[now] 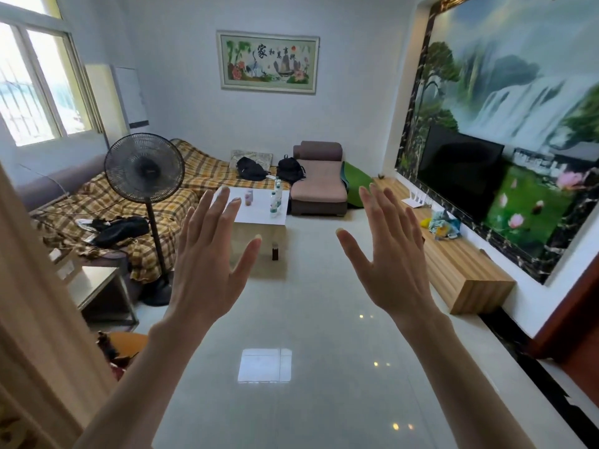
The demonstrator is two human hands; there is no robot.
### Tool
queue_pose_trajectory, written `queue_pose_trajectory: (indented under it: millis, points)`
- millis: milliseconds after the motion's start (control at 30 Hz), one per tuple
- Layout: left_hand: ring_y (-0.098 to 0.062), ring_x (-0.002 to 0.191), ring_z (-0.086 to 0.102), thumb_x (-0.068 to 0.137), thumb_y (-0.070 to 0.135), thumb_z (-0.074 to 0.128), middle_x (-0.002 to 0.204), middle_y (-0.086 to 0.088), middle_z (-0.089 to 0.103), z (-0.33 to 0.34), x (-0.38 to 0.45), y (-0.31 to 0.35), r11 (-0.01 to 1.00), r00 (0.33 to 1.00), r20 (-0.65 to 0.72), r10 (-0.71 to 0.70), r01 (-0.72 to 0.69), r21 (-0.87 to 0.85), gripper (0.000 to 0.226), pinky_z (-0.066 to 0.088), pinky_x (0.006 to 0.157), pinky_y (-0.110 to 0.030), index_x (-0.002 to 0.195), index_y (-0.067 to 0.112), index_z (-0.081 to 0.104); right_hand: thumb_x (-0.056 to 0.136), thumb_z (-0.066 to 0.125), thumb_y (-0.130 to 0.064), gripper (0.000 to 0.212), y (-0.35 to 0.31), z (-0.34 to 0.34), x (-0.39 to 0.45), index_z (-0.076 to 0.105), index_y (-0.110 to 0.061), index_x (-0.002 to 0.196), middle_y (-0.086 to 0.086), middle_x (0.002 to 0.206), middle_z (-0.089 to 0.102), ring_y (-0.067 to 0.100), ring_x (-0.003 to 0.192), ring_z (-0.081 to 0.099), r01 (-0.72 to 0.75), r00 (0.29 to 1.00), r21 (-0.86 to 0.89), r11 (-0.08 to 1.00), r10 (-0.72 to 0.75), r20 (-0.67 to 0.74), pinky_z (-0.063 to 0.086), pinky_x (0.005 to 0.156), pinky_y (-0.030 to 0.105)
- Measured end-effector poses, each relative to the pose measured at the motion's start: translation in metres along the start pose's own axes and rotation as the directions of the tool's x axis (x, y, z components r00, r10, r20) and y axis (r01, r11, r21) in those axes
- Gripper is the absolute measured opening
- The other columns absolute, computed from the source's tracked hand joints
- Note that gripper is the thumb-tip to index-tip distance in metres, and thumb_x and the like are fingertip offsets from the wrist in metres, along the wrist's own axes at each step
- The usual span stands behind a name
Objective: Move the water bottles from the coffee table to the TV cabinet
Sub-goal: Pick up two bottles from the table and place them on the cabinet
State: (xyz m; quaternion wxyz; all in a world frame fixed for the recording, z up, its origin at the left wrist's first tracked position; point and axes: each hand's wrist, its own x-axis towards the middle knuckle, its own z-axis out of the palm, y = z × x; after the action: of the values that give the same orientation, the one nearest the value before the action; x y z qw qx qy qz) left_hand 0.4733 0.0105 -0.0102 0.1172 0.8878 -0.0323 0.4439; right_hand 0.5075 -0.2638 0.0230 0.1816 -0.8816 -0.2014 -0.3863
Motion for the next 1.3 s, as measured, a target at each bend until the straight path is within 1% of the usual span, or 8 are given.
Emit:
queue_pose_trajectory:
  millis: [100,200,267,433,667,900,1067,1300]
  points:
    - [-0.015,0.164,0.007,0.106,0.061,0.033,0.176,0.002,0.018,0.044,0.036,-0.027,1.000,1.000,0.015,0.004,-0.004,0.000,0.069,-0.003,0.131,-0.029,0.161,0.020,0.031,0.103,0.027,-0.066,0.073,0.018,0.052,0.040,0.023,-0.022,0.161,0.001,0.169,0.024,0.017,0.158,0.013,0.017,1.000,0.002,1.000,-0.017,0.009,0.013,0.128,0.048]
    - [-0.016,0.164,0.009,0.105,0.061,0.035,0.175,0.001,0.020,0.088,0.075,-0.056,1.000,1.000,0.020,0.005,-0.004,-0.019,0.069,0.001,0.132,-0.031,0.160,0.019,0.033,0.104,0.032,-0.064,0.072,0.034,0.104,0.082,0.021,-0.022,0.162,-0.002,0.170,0.021,0.010,0.158,0.004,0.019,0.999,0.004,1.000,-0.019,0.031,0.013,0.128,0.048]
    - [-0.017,0.164,0.011,0.105,0.061,0.036,0.174,-0.001,0.023,0.118,0.103,-0.075,0.999,1.000,0.013,0.021,-0.020,-0.038,0.068,0.002,0.133,-0.031,0.159,0.020,0.033,0.104,0.034,-0.062,0.071,0.045,0.136,0.112,0.023,-0.022,0.161,-0.002,0.169,0.022,0.008,0.157,0.002,0.014,1.000,0.011,1.000,-0.014,0.020,0.015,0.128,0.048]
    - [-0.017,0.164,0.012,0.105,0.060,0.038,0.173,-0.001,0.025,0.192,0.164,-0.113,0.997,0.999,0.020,0.034,-0.033,-0.063,0.069,0.018,0.132,-0.048,0.159,0.018,0.034,0.102,0.028,-0.065,0.073,0.067,0.198,0.174,0.027,-0.020,0.160,0.001,0.168,0.026,0.016,0.158,0.013,-0.007,1.000,0.017,1.000,0.007,0.017,0.018,0.127,0.053]
    - [-0.020,0.164,0.013,0.104,0.063,0.034,0.174,-0.002,0.024,0.293,0.231,-0.145,0.996,0.998,0.057,0.025,-0.020,-0.088,0.073,0.020,0.130,-0.054,0.160,0.016,0.034,0.101,0.022,-0.066,0.076,0.113,0.273,0.243,0.035,-0.019,0.158,0.003,0.167,0.029,0.018,0.158,0.016,-0.041,0.999,0.009,0.999,0.041,0.026,0.017,0.127,0.052]
    - [-0.023,0.163,0.017,0.105,0.055,0.040,0.172,-0.006,0.028,0.419,0.307,-0.168,0.995,0.995,0.087,0.042,-0.034,-0.094,0.069,0.023,0.130,-0.054,0.160,0.014,0.036,0.103,0.027,-0.063,0.071,0.193,0.378,0.316,0.034,-0.018,0.158,0.002,0.167,0.030,0.017,0.158,0.014,-0.033,0.999,-0.005,0.999,0.034,0.029,0.006,0.128,0.040]
    - [-0.024,0.163,0.018,0.104,0.054,0.039,0.172,-0.008,0.029,0.513,0.384,-0.177,0.995,0.992,0.123,0.009,0.002,-0.096,0.070,0.024,0.129,-0.055,0.160,0.012,0.036,0.103,0.025,-0.064,0.073,0.260,0.448,0.393,0.034,-0.017,0.158,0.004,0.166,0.032,0.020,0.158,0.018,-0.022,0.999,0.000,1.000,0.022,0.041,0.010,0.128,0.044]
    - [-0.025,0.162,0.022,0.105,0.052,0.041,0.169,-0.009,0.034,0.623,0.467,-0.190,0.998,0.997,0.081,-0.002,0.008,-0.070,0.068,0.025,0.129,-0.053,0.158,0.011,0.039,0.105,0.029,-0.062,0.071,0.342,0.538,0.481,0.031,-0.016,0.160,0.003,0.167,0.031,0.019,0.158,0.017,-0.020,0.999,0.017,1.000,0.020,0.042,0.018,0.127,0.050]
